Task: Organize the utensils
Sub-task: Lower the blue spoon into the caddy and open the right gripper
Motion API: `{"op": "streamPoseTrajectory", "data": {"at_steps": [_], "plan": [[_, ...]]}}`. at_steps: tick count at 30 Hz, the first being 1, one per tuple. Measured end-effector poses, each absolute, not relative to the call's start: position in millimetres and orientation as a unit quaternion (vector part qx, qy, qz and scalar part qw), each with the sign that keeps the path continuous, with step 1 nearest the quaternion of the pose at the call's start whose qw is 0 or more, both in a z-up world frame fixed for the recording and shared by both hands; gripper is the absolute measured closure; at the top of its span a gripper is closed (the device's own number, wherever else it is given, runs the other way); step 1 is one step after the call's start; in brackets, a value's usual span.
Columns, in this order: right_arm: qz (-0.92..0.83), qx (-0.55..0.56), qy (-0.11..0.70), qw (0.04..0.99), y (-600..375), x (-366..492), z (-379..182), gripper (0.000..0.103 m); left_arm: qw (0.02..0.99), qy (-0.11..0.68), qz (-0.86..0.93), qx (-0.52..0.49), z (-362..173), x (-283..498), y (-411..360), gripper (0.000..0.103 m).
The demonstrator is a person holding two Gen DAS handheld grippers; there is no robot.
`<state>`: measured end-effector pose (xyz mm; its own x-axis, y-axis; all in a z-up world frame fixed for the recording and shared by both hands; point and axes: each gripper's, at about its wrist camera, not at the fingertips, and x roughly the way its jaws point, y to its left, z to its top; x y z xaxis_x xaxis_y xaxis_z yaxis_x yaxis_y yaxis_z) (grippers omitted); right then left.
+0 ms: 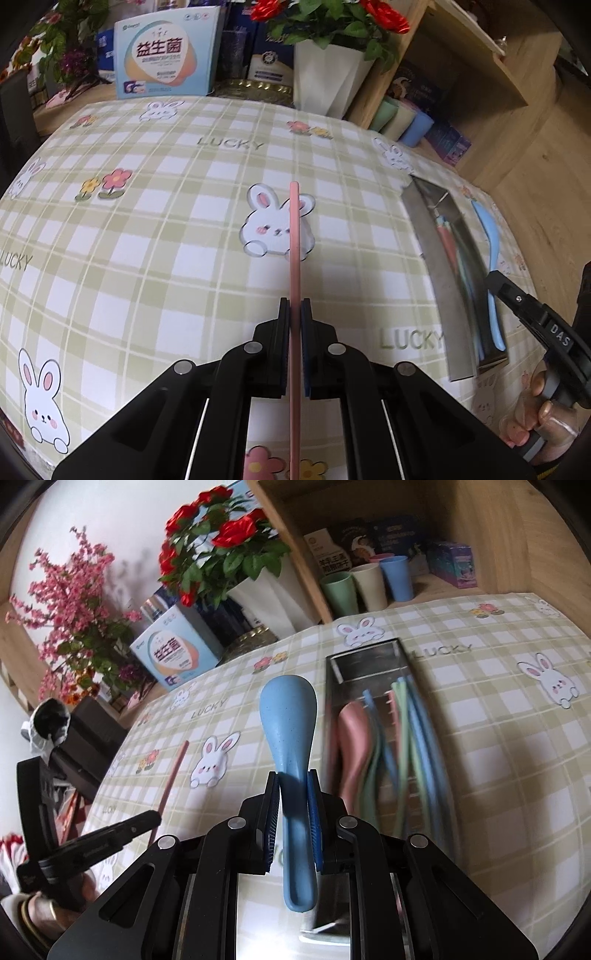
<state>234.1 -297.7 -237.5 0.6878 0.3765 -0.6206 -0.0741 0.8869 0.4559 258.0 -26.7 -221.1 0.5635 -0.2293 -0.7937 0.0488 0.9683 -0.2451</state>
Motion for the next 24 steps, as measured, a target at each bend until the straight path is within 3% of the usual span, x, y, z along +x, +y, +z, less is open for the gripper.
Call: {"op": "streamPoseTrajectory", "data": {"at_steps": [8,24], "plan": [[0.089,0.221,0.367,0.899,-335,232,-234,0.088,0.877,0.453,-0.123,-0.104,-205,269,-63,0.098],[0.148,0.350,0.446,0.810,-324,266,-285,0.088,0.877,0.449,-0.125,-0.112,-203,269,-65,0.098]]}}
